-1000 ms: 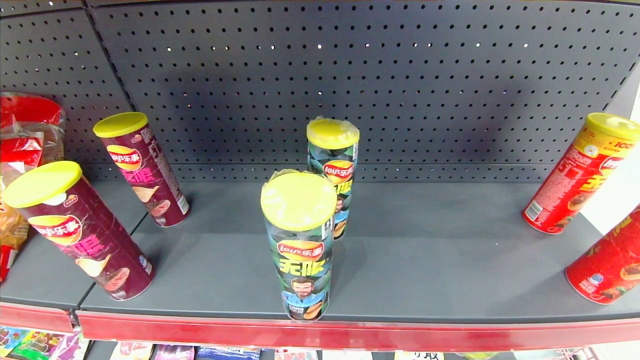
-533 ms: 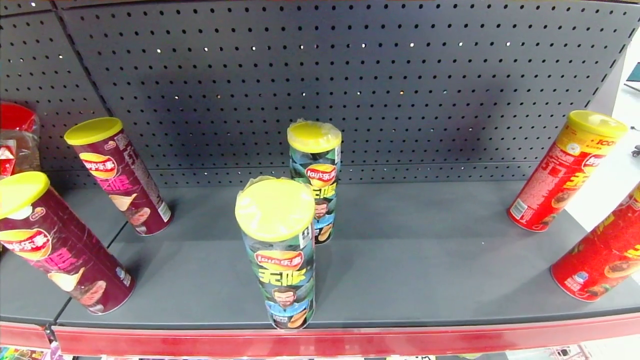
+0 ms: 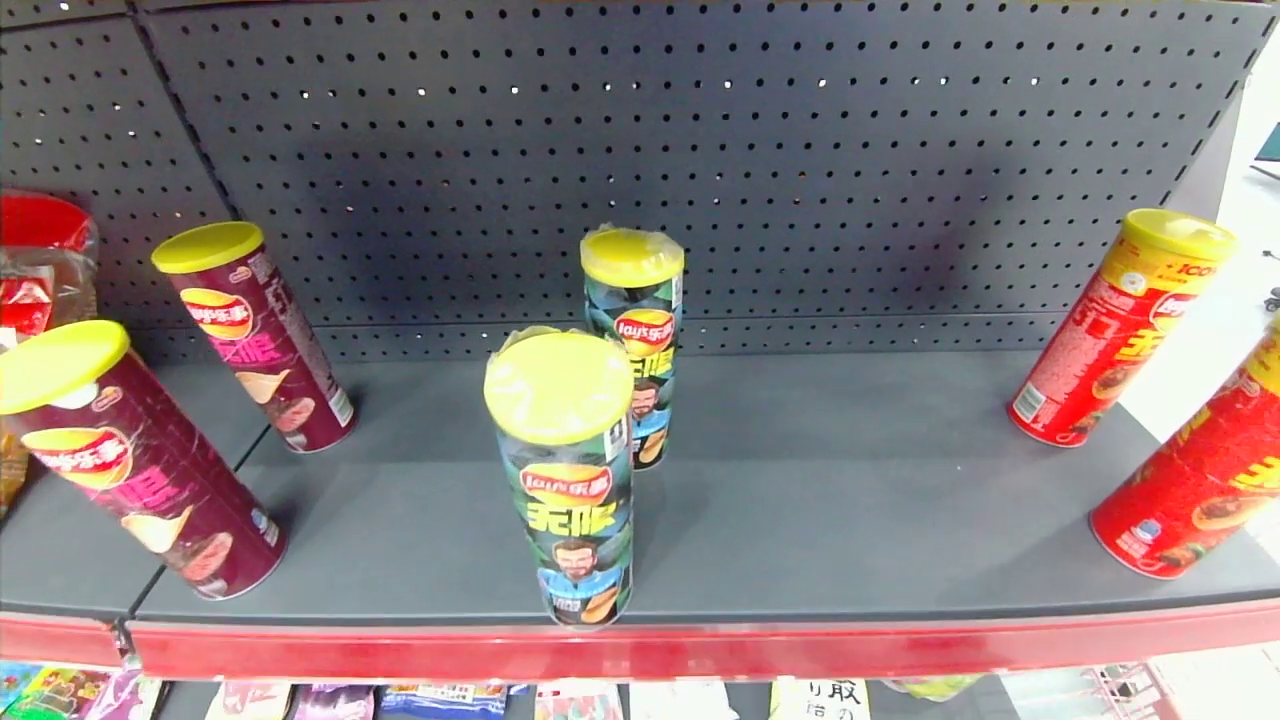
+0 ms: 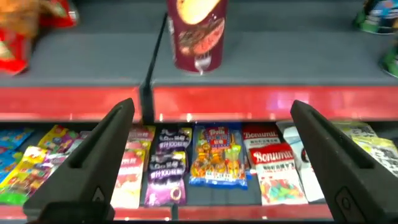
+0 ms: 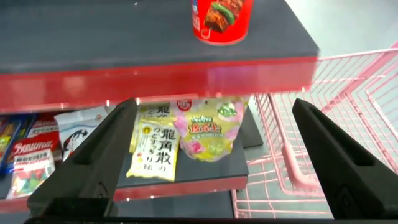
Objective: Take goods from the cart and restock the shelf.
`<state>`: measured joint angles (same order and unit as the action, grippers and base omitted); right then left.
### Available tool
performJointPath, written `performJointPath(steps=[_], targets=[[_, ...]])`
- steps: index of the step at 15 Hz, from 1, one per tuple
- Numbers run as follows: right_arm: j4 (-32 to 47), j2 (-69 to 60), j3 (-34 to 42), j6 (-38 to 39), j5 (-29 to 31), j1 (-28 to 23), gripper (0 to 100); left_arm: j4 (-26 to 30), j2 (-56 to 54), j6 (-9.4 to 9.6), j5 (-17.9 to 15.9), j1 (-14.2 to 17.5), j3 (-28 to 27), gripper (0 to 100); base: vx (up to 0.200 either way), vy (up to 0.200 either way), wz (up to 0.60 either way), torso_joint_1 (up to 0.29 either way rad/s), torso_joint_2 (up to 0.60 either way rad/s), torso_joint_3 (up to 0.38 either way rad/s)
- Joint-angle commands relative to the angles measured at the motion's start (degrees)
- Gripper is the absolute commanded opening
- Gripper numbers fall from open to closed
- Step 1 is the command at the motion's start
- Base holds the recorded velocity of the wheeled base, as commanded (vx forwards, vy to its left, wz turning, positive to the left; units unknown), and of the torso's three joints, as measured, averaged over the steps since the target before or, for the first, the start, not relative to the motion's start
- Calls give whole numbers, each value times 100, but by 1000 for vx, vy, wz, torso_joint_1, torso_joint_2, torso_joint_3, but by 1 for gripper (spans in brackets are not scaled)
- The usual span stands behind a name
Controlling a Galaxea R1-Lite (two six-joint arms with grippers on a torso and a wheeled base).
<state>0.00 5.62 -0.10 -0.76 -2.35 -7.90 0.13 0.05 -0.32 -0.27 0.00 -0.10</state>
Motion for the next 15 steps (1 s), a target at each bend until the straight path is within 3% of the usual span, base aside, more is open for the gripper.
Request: performJointPath(steps=[1,9,10,11,12,13,14,15], targets=[[0,18,1,-4,-2,-1,100,4,-5,-3,0,0,1,100,-200,0,0,-17,2,7],[0,18,1,23,-2,-10,100,4,39,58,-43,0,-8,100,-25,0,0,-1,-1,1],[0,18,1,40,-2,-10,100,-13,39,295,-457,0,-8,100,0,0,0,0,0,0],[0,18,1,49,-2,-10,100,-13,39,489,-571,0,-8,100,0,0,0,0,0,0],[0,18,1,40,-2,-10,100,22,83,462,-694,-9,-245,100,0,0,0,0,0,0],[0,18,1,40,7,-10,100,101,1190,67,-931,-105,-1309,100,0,0,0,0,0,0],[0,18,1,49,7,-10,100,74,1990,-346,-1072,-149,-1748,100,0,0,0,0,0,0],[0,18,1,40,-2,-10,100,22,2544,-329,-1125,-158,-2012,100,0,0,0,0,0,0]])
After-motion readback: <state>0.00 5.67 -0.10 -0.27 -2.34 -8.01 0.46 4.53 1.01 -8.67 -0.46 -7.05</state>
